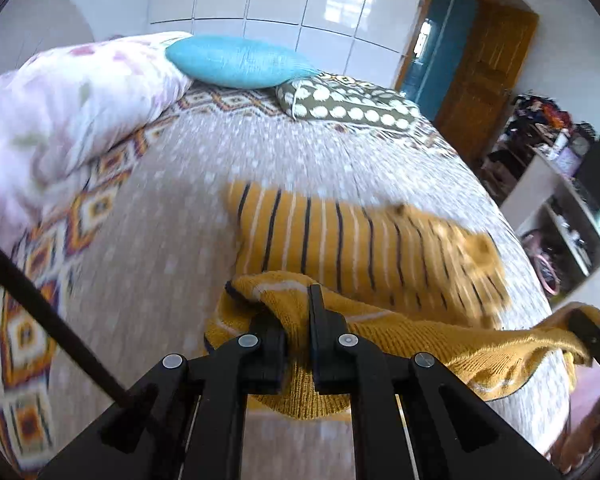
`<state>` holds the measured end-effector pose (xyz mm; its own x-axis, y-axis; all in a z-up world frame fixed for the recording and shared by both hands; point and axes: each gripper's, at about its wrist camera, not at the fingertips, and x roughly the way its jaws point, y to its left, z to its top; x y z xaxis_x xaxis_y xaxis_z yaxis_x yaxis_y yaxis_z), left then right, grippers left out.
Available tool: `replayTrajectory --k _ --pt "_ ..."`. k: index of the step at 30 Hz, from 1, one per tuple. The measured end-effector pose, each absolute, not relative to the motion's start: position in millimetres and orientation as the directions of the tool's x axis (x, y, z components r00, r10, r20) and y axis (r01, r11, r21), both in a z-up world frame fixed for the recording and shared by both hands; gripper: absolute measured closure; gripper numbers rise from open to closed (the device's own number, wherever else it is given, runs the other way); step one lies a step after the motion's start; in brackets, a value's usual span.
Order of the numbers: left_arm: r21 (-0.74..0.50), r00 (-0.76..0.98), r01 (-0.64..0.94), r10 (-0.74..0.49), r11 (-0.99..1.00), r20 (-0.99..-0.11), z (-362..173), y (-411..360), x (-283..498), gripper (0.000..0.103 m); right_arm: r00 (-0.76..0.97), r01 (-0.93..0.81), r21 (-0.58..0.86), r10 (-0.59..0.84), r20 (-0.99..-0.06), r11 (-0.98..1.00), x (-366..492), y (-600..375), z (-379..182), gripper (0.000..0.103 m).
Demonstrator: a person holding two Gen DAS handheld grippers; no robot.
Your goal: Fold small clothes
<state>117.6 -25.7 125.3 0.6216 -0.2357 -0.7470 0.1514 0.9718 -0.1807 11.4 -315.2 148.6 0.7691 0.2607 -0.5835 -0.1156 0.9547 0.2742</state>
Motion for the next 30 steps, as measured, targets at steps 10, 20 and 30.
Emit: replayTrajectory --k 10,20,30 --pt "-0.258 0.462 0.063 -0.257 0.964 -0.849 54 -50 245 0.082 0.681 0.090 0.472 0.291 -0.671 0.877 146 -379 70 0.087" --pt "-0.599 0.523 -0.090 -0.474 0.796 -0.708 56 17 251 0.029 0.655 0.329 0.749 0.432 -0.620 0.576 204 -450 1 0.056" --pt "-0.241 0.549 0.017 -0.210 0.970 -0.809 79 34 151 0.021 0.715 0.309 0.665 0.295 -0.634 0.680 172 -467 68 0.027"
